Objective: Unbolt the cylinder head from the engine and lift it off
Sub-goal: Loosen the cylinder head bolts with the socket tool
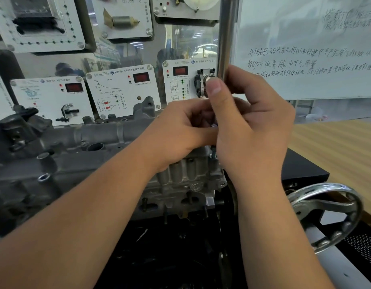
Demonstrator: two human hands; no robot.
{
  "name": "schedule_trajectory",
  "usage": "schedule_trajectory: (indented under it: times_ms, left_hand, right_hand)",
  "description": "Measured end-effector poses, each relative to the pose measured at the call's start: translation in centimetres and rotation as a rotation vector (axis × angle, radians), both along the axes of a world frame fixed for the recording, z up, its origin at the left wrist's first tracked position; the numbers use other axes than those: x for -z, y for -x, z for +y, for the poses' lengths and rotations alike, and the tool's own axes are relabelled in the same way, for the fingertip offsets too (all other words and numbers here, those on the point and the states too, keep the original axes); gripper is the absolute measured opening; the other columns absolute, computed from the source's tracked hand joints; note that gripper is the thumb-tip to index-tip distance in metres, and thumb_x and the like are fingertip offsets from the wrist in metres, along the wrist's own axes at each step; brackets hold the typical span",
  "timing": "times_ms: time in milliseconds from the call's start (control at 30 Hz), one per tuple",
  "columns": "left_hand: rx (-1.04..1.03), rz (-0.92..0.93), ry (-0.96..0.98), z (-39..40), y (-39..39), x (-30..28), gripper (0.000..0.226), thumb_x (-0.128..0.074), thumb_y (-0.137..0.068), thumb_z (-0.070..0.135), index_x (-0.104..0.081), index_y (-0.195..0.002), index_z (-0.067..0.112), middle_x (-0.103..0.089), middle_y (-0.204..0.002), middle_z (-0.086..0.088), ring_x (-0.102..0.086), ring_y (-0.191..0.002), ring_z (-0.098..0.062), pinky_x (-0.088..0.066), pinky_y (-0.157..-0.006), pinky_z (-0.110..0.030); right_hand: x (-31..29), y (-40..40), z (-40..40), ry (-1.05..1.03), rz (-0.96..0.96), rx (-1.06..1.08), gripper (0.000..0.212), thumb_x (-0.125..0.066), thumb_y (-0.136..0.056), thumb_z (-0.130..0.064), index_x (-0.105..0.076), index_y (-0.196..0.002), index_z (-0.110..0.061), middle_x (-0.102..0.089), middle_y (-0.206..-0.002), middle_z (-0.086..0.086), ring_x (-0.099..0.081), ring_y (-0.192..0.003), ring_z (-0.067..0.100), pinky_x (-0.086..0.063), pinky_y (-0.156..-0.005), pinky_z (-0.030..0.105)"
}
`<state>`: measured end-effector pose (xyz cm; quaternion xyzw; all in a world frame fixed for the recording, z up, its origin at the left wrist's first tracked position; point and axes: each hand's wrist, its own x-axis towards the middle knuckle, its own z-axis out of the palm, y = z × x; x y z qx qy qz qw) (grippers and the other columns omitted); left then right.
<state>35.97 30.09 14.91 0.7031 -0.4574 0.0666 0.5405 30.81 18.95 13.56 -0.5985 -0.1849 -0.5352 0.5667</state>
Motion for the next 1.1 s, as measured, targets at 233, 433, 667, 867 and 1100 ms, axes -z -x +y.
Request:
schedule_trajectory:
  times_ms: [233,433,667,867,1100]
  left_hand:
    - [0.092,0.11,0.02,-0.21,0.16,0.06,0.02,-0.074,-0.081,0.009,-0.07,-0.097,0.021,-0.075,-0.08,0.013,-0.07,-0.077,0.0,-0.053,-0.072,-0.014]
    - [-0.012,0.019,0.005,-0.33,0.09,-0.21,0.022,-0.073,-0.078,0.013,-0.075,-0.099,0.018,-0.072,-0.096,-0.021,-0.064,-0.096,-0.046,-0.057,-0.084,-0.047]
    - [0.113,0.108,0.029,0.25,-0.12,0.22,0.014,-0.066,-0.09,0.007,-0.072,-0.096,0.018,-0.074,-0.078,0.014,-0.068,-0.073,0.002,-0.052,-0.07,-0.013]
    - [0.038,0.055,0.031,-0.11,0.39,-0.08,0.028,-0.076,-0.078,0.01,-0.071,-0.104,0.003,-0.076,-0.087,-0.01,-0.071,-0.081,-0.027,-0.061,-0.075,-0.033]
    - [0.012,0.028,-0.004,-0.06,0.12,0.03,0.022,-0.077,-0.083,0.002,-0.071,-0.089,0.022,-0.068,-0.073,0.007,-0.063,-0.071,-0.01,-0.054,-0.069,-0.022]
  right_hand:
    - [0.0,-0.29,-0.91,-0.011,0.035,-0.084,0.029,-0.053,-0.103,-0.016,-0.068,-0.122,0.0,-0.072,-0.087,-0.009,-0.069,-0.082,0.008,-0.055,-0.073,0.029]
    - [-0.2,-0.07,-0.24,0.003,0.009,-0.111,0.025,-0.065,-0.097,-0.025,-0.066,-0.121,-0.017,-0.074,-0.092,-0.006,-0.071,-0.086,0.012,-0.06,-0.077,0.039]
    - [-0.27,-0.08,-0.72,-0.011,0.008,-0.042,0.014,-0.06,-0.1,-0.02,-0.069,-0.09,-0.021,-0.059,-0.069,-0.013,-0.056,-0.066,0.005,-0.046,-0.064,0.021]
    - [-0.27,0.07,-0.63,-0.008,0.004,-0.12,0.037,-0.052,-0.104,-0.023,-0.06,-0.134,-0.004,-0.071,-0.083,-0.009,-0.071,-0.082,0.011,-0.059,-0.074,0.033]
    - [-0.24,-0.06,-0.73,-0.008,0.002,-0.041,0.017,-0.059,-0.1,-0.028,-0.068,-0.087,-0.021,-0.064,-0.075,-0.002,-0.063,-0.072,0.023,-0.054,-0.066,0.044]
